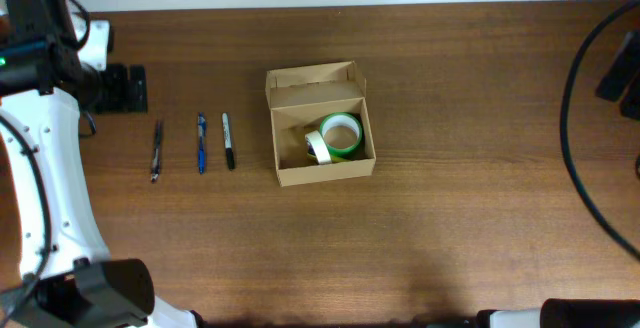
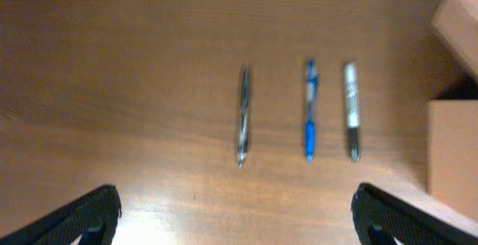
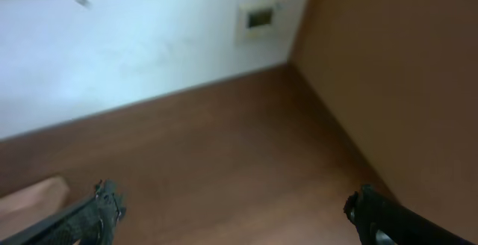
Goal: Pack container
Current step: 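Release the highlighter and withdraw the right arm to the right, then lower the left gripper onto the black pen and grasp it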
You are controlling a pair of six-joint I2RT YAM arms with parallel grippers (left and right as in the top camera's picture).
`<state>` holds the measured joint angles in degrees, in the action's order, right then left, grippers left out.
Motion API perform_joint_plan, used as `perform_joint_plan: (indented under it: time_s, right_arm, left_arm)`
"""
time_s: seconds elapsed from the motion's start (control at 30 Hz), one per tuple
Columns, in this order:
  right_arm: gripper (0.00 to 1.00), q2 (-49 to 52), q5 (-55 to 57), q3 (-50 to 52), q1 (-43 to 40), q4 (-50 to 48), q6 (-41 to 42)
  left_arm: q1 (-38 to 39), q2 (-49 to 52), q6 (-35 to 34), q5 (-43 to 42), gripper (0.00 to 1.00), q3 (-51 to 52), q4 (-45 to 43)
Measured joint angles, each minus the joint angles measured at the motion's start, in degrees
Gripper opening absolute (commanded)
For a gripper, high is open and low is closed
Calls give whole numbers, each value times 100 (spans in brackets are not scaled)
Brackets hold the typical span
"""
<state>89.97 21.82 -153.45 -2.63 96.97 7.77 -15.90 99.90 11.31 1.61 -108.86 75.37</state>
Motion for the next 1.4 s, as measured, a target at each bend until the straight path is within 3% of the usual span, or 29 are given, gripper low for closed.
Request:
perform_joint_plan:
  time_s: [0.3, 0.7, 1.23, 1.27, 1.4]
  right_arm:
    - [99, 114, -24, 1257, -142, -7, 0]
    - [99, 201, -199, 1355, -146, -74, -28]
    - [99, 201, -448, 1360, -146, 0, -46]
    - [99, 201, -474, 1360, -146, 0, -46]
    - [99, 201, -538, 1360, -146, 0, -46]
  left_arm:
    - [-304, 72, 22, -170, 99, 2146, -1250]
    - [-304, 94, 748, -380, 99, 3919, -3794]
    - [-304, 839, 774, -179, 89, 4159, -4367]
    - [-304, 870, 774, -175, 84, 4159, -4387]
    - [-304, 944, 730, -160, 79, 4164, -4518]
